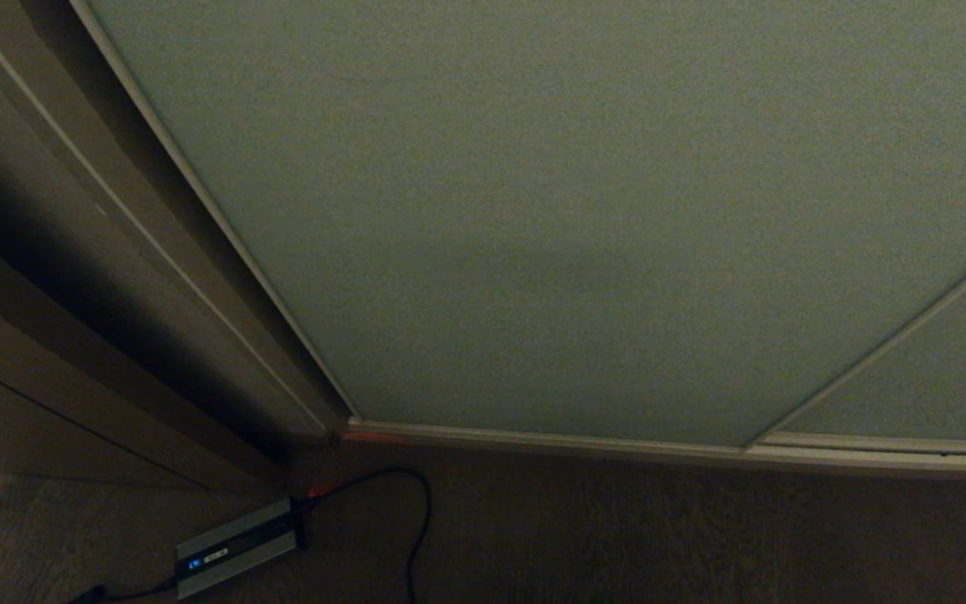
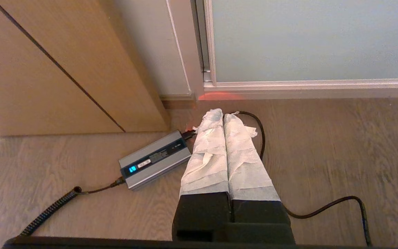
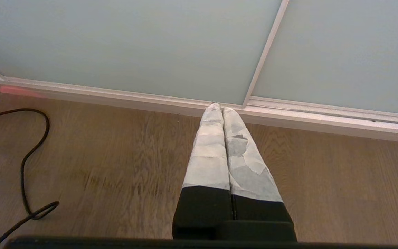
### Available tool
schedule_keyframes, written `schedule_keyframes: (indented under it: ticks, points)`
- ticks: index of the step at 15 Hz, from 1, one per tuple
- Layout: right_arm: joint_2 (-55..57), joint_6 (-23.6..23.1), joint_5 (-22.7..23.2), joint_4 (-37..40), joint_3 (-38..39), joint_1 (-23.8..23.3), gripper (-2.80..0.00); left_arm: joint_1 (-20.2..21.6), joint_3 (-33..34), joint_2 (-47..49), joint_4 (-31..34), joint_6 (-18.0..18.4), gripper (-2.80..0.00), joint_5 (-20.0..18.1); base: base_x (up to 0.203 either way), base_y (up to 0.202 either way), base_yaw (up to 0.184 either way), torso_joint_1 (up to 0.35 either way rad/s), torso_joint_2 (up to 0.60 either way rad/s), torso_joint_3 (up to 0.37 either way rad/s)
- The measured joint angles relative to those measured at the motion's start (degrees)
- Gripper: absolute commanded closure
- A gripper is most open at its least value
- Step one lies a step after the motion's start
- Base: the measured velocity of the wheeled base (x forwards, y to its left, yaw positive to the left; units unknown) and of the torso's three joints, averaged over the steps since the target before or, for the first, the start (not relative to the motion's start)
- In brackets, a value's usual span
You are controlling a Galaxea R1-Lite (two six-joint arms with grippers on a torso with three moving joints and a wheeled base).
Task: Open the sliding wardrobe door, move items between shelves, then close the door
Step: Open the door
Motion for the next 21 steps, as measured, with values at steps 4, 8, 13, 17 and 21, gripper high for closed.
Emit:
schedule_keyframes:
  ticks: [4,8,13,17,21]
  points:
    - [0.0,0.0,-0.1,0.0,0.0,0.0,0.00,0.0,0.0,0.1,0.0,0.3,0.00,0.0,0.000,0.000,0.000,0.000,0.00,0.000]
    - [0.0,0.0,-0.1,0.0,0.0,0.0,0.00,0.0,-0.1,0.1,0.5,1.1,0.00,-0.3,0.000,0.000,0.000,0.000,0.00,0.000]
    - [0.0,0.0,0.0,0.0,0.0,0.0,0.00,0.0,-10.0,2.6,0.5,1.6,0.00,-0.4,0.000,0.000,0.000,0.000,0.00,0.000]
    - [0.0,0.0,0.0,0.0,0.0,0.0,0.00,0.0,-28.5,17.5,-10.2,1.5,0.00,0.8,0.000,0.000,0.000,0.000,0.00,0.000]
    - [0.0,0.0,0.0,0.0,0.0,0.0,0.00,0.6,-36.2,34.2,-32.2,1.9,0.00,5.8,0.000,0.000,0.000,0.000,0.00,0.000]
